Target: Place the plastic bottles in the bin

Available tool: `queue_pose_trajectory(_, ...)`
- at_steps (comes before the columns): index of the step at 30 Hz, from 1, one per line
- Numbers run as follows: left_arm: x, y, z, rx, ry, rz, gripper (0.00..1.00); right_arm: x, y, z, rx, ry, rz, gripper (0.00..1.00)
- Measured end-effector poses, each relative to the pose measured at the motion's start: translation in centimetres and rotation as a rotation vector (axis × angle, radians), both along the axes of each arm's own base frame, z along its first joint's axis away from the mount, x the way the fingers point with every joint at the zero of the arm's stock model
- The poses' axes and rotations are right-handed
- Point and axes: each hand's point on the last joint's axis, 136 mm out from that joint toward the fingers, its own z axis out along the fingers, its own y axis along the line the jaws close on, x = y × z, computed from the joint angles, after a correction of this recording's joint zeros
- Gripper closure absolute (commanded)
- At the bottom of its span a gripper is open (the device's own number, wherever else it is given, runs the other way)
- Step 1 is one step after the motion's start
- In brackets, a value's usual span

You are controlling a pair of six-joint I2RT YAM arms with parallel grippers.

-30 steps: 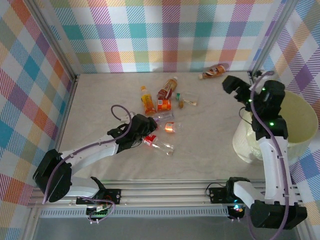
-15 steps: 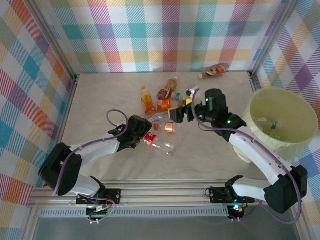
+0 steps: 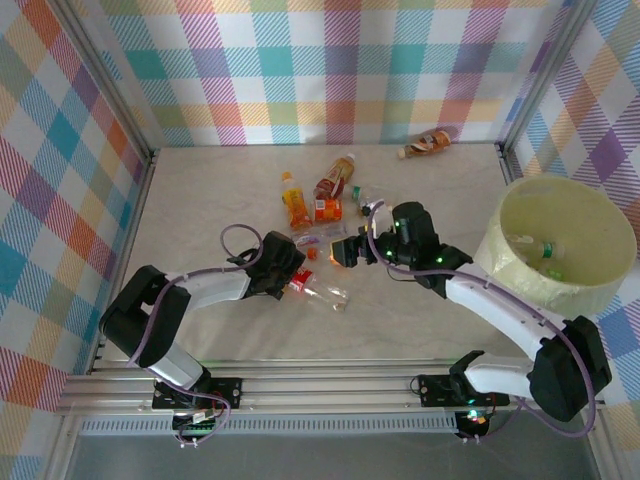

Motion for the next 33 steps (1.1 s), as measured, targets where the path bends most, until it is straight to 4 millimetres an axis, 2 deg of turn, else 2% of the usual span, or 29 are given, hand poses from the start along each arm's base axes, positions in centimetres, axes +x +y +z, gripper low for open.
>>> queue_pose_trajectory(5,-0.3,0.3,-0.4,0.014,0.019,0.0,0.39,0.4,-0.8,1.6,0.02,-0.075,-0.051,0.0)
queue_pose_trajectory(10,-0.3,0.4,-0.1,0.026,0.009,-0.017,0.45,0.8,-1.6,2.9,0.027,-0.137,-0.092,0.0)
queue_pose_trajectory(16,-0.1,-0.1,0.4,0.042,-0.026,-0.085,0.49,1.0,-2.1,2.2,0.01,-0.143,-0.119,0.0)
queue_pose_trajectory(23,2.1,-2.0,3.1,0.003,-0.177,-0.164,0.48,0.9,-2.0,2.0,0.009,-0.139,-0.114,0.0)
queue_pose_trajectory(26,2.4,-2.8,4.8,0.002,-0.246,-0.223,0.48,0.7,-1.6,1.3,-0.001,-0.113,-0.083,0.0)
queue_pose_trajectory(28,2.5,-3.4,6.8,0.007,-0.308,-0.27,0.48,0.7,-1.1,0.7,-0.019,-0.077,-0.055,0.0)
queue_pose_trajectory(33,3.3,-5.4,14.4,0.003,-0.542,-0.406,0.48,0.2,0.4,0.4,-0.035,-0.015,0.035,0.0)
